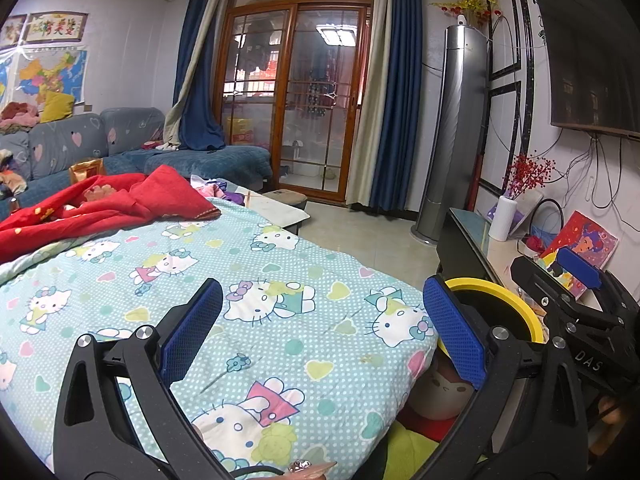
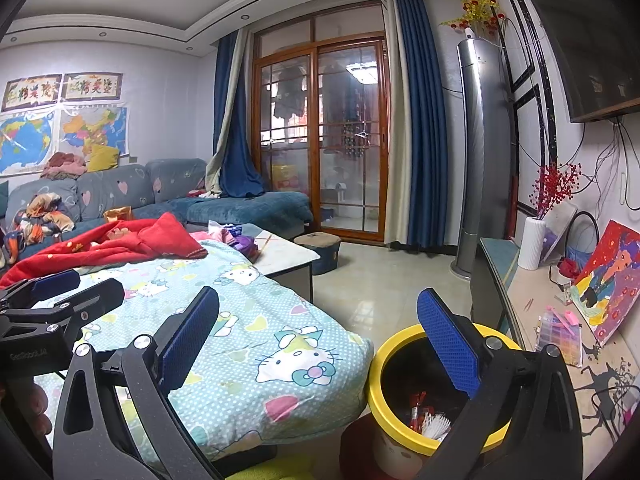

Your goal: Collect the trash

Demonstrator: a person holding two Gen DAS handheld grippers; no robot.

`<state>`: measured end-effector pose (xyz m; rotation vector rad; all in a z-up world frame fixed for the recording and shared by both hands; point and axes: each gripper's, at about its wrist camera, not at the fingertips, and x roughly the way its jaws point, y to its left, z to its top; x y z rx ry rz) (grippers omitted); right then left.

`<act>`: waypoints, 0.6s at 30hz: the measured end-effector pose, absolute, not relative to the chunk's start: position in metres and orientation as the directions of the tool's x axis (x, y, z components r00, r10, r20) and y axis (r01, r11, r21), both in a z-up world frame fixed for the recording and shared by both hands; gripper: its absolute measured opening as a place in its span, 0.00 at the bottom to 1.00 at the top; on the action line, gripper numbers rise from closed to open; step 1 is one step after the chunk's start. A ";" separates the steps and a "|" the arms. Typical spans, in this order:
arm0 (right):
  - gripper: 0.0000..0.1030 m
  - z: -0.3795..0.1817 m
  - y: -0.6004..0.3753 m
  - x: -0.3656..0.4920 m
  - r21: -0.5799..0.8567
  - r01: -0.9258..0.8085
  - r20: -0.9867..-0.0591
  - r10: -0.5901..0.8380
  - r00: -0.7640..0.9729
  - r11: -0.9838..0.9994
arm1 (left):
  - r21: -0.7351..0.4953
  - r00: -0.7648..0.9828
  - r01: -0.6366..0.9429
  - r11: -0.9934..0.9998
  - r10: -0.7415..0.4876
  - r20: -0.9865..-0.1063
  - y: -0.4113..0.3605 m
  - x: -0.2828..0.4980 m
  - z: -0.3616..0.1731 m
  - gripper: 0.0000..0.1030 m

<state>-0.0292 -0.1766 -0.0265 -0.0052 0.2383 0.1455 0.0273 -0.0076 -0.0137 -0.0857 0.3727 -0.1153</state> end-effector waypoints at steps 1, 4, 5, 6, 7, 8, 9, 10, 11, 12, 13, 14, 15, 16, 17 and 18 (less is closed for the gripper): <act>0.94 -0.026 -0.177 -0.029 0.012 -0.145 -0.237 0.144 0.961 0.989 | -0.106 0.925 0.097 0.990 -0.129 -0.358 -0.008 0.027 -0.013 0.89; 0.94 -0.027 -0.177 -0.028 0.010 -0.146 -0.240 0.144 0.960 0.989 | -0.106 0.925 0.095 0.990 -0.127 -0.359 -0.007 0.027 -0.013 0.89; 0.94 -0.027 -0.177 -0.028 0.009 -0.145 -0.242 0.143 0.960 0.989 | -0.106 0.925 0.096 0.990 -0.128 -0.359 -0.007 0.027 -0.013 0.89; 0.94 -0.027 -0.177 -0.028 0.010 -0.145 -0.241 0.143 0.960 0.989 | -0.106 0.924 0.095 0.990 -0.127 -0.360 -0.006 0.026 -0.013 0.89; 0.94 -0.027 -0.177 -0.028 0.010 -0.146 -0.241 0.144 0.960 0.989 | -0.106 0.924 0.093 0.990 -0.126 -0.361 -0.007 0.027 -0.013 0.89; 0.94 -0.027 -0.177 -0.028 0.010 -0.145 -0.240 0.143 0.960 0.989 | -0.107 0.924 0.094 0.990 -0.127 -0.361 -0.006 0.026 -0.014 0.89; 0.94 -0.027 -0.177 -0.028 0.009 -0.145 -0.239 0.143 0.960 0.989 | -0.107 0.923 0.095 0.990 -0.127 -0.363 -0.005 0.026 -0.013 0.89; 0.94 -0.027 -0.177 -0.028 0.010 -0.145 -0.240 0.143 0.960 0.989 | -0.105 0.924 0.092 0.990 -0.125 -0.362 -0.006 0.026 -0.014 0.89; 0.94 -0.027 -0.177 -0.028 0.010 -0.144 -0.240 0.142 0.960 0.990 | -0.105 0.924 0.091 0.990 -0.124 -0.362 -0.006 0.026 -0.014 0.89; 0.94 -0.028 -0.177 -0.028 0.011 -0.144 -0.240 0.142 0.960 0.990 | -0.106 0.923 0.091 0.990 -0.124 -0.363 -0.005 0.026 -0.014 0.89; 0.94 -0.028 -0.177 -0.028 0.010 -0.144 -0.241 0.143 0.960 0.989 | -0.109 0.922 0.093 0.990 -0.126 -0.365 -0.005 0.025 -0.014 0.89; 0.94 -0.028 -0.177 -0.028 0.009 -0.143 -0.240 0.141 0.960 0.990 | -0.110 0.922 0.091 0.990 -0.126 -0.366 -0.004 0.025 -0.015 0.89; 0.94 -0.028 -0.177 -0.028 0.008 -0.144 -0.240 0.142 0.960 0.990 | -0.112 0.921 0.089 0.990 -0.125 -0.370 -0.003 0.025 -0.015 0.89; 0.94 -0.028 -0.177 -0.028 0.007 -0.143 -0.241 0.141 0.960 0.990 | -0.113 0.920 0.087 0.990 -0.123 -0.372 -0.002 0.024 -0.016 0.89; 0.94 -0.028 -0.177 -0.028 0.003 -0.141 -0.241 0.138 0.961 0.990 | -0.112 0.919 0.085 0.990 -0.122 -0.376 -0.003 0.026 -0.017 0.89; 0.94 -0.028 -0.178 -0.027 0.001 -0.142 -0.240 0.138 0.961 0.990 | -0.114 0.915 0.080 0.990 -0.119 -0.385 -0.001 0.026 -0.018 0.89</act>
